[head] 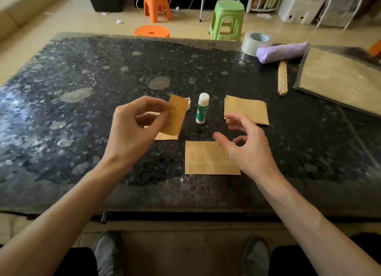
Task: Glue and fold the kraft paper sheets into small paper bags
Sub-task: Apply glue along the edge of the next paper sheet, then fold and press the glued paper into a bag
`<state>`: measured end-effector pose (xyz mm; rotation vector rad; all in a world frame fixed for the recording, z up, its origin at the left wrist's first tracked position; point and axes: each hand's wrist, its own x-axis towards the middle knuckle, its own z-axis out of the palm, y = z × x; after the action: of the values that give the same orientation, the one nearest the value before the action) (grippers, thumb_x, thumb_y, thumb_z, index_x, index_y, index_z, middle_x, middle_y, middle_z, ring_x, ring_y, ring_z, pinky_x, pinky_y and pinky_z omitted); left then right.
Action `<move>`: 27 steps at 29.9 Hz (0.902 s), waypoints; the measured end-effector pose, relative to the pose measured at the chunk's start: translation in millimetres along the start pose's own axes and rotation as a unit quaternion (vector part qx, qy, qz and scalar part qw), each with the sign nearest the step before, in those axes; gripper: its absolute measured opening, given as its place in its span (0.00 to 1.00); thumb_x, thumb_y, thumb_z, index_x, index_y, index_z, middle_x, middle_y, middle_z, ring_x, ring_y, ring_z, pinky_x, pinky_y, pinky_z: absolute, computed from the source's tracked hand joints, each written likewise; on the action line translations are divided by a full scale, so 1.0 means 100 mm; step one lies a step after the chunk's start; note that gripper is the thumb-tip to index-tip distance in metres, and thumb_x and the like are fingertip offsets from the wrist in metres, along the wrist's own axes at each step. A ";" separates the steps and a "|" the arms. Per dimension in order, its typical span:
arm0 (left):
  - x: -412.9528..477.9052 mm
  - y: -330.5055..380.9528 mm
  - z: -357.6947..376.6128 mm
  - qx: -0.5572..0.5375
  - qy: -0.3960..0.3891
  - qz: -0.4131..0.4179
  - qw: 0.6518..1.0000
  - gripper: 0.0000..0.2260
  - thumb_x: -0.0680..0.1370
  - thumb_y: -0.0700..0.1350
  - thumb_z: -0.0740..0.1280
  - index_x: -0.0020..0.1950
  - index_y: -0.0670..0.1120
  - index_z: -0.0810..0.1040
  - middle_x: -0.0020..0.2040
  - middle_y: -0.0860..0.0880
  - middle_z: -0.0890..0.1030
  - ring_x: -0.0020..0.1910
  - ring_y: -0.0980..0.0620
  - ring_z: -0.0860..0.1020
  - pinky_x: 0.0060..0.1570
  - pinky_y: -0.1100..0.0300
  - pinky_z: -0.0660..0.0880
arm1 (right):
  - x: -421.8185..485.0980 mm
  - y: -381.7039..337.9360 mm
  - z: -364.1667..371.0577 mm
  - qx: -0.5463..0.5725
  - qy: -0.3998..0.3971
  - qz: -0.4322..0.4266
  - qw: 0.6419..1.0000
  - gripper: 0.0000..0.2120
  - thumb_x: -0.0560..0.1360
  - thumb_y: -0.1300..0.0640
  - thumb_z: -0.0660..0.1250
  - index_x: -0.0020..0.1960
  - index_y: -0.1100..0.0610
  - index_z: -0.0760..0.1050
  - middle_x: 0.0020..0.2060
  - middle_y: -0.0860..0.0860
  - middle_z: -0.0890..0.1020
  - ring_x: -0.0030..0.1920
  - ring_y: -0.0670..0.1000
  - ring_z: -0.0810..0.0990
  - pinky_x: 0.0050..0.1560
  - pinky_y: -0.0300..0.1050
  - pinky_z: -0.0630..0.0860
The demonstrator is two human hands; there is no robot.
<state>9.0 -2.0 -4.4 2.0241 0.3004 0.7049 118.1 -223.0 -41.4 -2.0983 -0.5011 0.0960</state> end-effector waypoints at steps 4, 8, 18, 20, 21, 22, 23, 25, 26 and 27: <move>0.00 0.07 0.01 -0.149 -0.103 -0.080 0.980 0.07 0.77 0.37 0.73 0.55 0.43 0.84 0.49 0.48 0.87 0.47 0.53 0.85 0.47 0.63 0.81 | -0.04 -0.07 -0.11 0.127 -0.061 0.066 0.988 0.32 0.71 0.40 0.76 0.72 0.47 0.74 0.63 0.42 0.81 0.63 0.39 0.80 0.62 0.40 0.78; -0.04 0.02 0.09 -0.225 -0.136 -0.154 0.953 0.10 0.76 0.41 0.73 0.57 0.45 0.84 0.50 0.44 0.87 0.47 0.51 0.85 0.49 0.58 0.82 | -0.12 -0.08 -0.22 0.255 -0.144 0.134 0.947 0.21 0.77 0.45 0.72 0.68 0.50 0.79 0.59 0.43 0.86 0.61 0.42 0.83 0.66 0.49 0.78; -0.14 -0.12 0.28 -0.046 -0.183 -0.202 0.961 0.12 0.75 0.42 0.76 0.57 0.46 0.82 0.42 0.47 0.87 0.40 0.49 0.87 0.45 0.53 0.85 | -0.15 0.16 -0.27 0.115 -0.019 0.192 0.974 0.06 0.76 0.51 0.75 0.53 0.46 0.83 0.50 0.43 0.86 0.54 0.44 0.84 0.58 0.47 0.82; -0.12 -0.19 0.27 0.005 -0.143 -0.179 0.973 0.10 0.76 0.42 0.76 0.56 0.48 0.83 0.41 0.49 0.87 0.37 0.51 0.86 0.43 0.54 0.85 | -0.13 0.18 -0.26 0.112 -0.027 0.215 0.970 0.05 0.76 0.51 0.76 0.52 0.46 0.83 0.49 0.44 0.86 0.53 0.44 0.84 0.58 0.47 0.81; -0.12 -0.22 0.26 0.024 -0.127 -0.171 0.977 0.09 0.76 0.42 0.76 0.55 0.48 0.84 0.41 0.50 0.87 0.37 0.52 0.86 0.42 0.53 0.85 | -0.12 0.18 -0.26 0.112 -0.031 0.226 0.967 0.04 0.76 0.50 0.76 0.50 0.45 0.83 0.48 0.44 0.87 0.53 0.45 0.84 0.58 0.48 0.81; -0.12 -0.25 0.26 0.038 -0.116 -0.166 0.979 0.07 0.76 0.43 0.76 0.54 0.49 0.84 0.41 0.51 0.87 0.36 0.53 0.86 0.42 0.52 0.85 | -0.11 0.19 -0.26 0.112 -0.036 0.235 0.965 0.04 0.76 0.50 0.76 0.48 0.45 0.82 0.47 0.44 0.87 0.52 0.45 0.84 0.58 0.49 0.81; -0.11 -0.29 0.25 0.050 -0.110 -0.159 0.980 0.06 0.76 0.43 0.76 0.53 0.50 0.84 0.41 0.52 0.86 0.36 0.53 0.86 0.43 0.51 0.85 | -0.10 0.19 -0.26 0.114 -0.037 0.242 0.963 0.04 0.76 0.50 0.77 0.48 0.45 0.82 0.46 0.44 0.87 0.51 0.45 0.84 0.58 0.49 0.81; -0.12 -0.34 0.25 0.073 -0.108 -0.143 0.981 0.06 0.77 0.44 0.75 0.53 0.51 0.85 0.42 0.53 0.86 0.36 0.56 0.85 0.45 0.51 0.84 | -0.09 0.19 -0.25 0.114 -0.035 0.247 0.962 0.05 0.75 0.51 0.77 0.46 0.45 0.82 0.45 0.44 0.87 0.51 0.45 0.85 0.59 0.50 0.81; -0.13 -0.36 0.25 0.084 -0.108 -0.133 0.982 0.06 0.77 0.45 0.75 0.53 0.52 0.85 0.42 0.54 0.86 0.37 0.57 0.85 0.46 0.52 0.84 | -0.08 0.18 -0.24 0.113 -0.035 0.246 0.962 0.06 0.75 0.51 0.77 0.44 0.44 0.80 0.44 0.44 0.87 0.50 0.45 0.85 0.59 0.51 0.81; -0.14 -0.38 0.25 0.094 -0.108 -0.122 0.982 0.06 0.78 0.45 0.74 0.53 0.52 0.85 0.43 0.55 0.86 0.37 0.58 0.85 0.47 0.53 0.84 | -0.07 0.16 -0.24 0.113 -0.035 0.247 0.962 0.08 0.75 0.52 0.77 0.43 0.43 0.79 0.42 0.44 0.87 0.50 0.45 0.85 0.60 0.52 0.81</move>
<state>15.0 -5.6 -51.2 2.1721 0.4921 0.3098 122.8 -252.0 -42.5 -1.9554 0.0061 0.4932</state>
